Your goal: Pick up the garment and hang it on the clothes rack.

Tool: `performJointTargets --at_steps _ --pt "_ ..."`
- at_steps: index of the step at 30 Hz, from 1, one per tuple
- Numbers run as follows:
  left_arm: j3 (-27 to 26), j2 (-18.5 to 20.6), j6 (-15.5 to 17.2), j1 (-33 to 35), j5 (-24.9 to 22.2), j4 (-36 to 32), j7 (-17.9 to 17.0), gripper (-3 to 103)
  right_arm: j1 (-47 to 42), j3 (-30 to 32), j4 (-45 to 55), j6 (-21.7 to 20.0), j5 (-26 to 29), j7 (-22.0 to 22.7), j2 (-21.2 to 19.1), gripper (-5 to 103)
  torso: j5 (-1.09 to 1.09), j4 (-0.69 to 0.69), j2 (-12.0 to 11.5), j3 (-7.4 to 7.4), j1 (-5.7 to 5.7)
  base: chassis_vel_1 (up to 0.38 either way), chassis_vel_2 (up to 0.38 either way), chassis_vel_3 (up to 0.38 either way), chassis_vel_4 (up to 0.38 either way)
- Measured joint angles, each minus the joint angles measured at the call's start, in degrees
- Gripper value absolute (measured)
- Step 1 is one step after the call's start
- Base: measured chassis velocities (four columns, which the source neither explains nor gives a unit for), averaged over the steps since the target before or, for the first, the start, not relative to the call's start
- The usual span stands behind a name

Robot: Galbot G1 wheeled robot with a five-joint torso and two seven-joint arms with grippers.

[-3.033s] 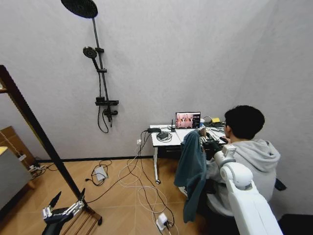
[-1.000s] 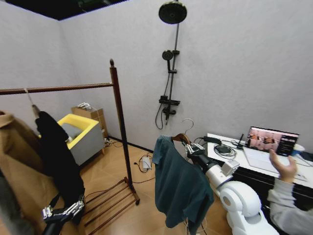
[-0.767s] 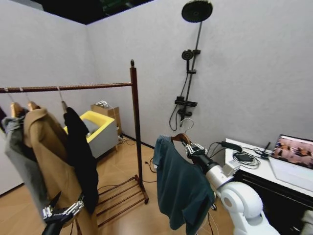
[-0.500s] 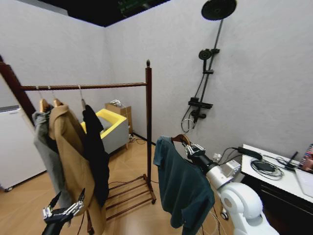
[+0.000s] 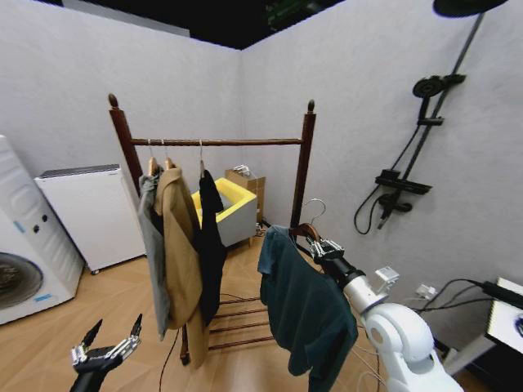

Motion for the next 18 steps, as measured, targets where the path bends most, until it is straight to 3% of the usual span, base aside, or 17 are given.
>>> performJointTargets --at_steps 18 --pt "0.0 0.0 0.0 0.0 0.0 0.0 0.0 100 -1.4 0.2 -0.5 1.8 -3.9 -2.2 1.0 9 0.0 -0.03 0.0 -0.01 -0.02 -0.004 0.007 0.008 -0.004"
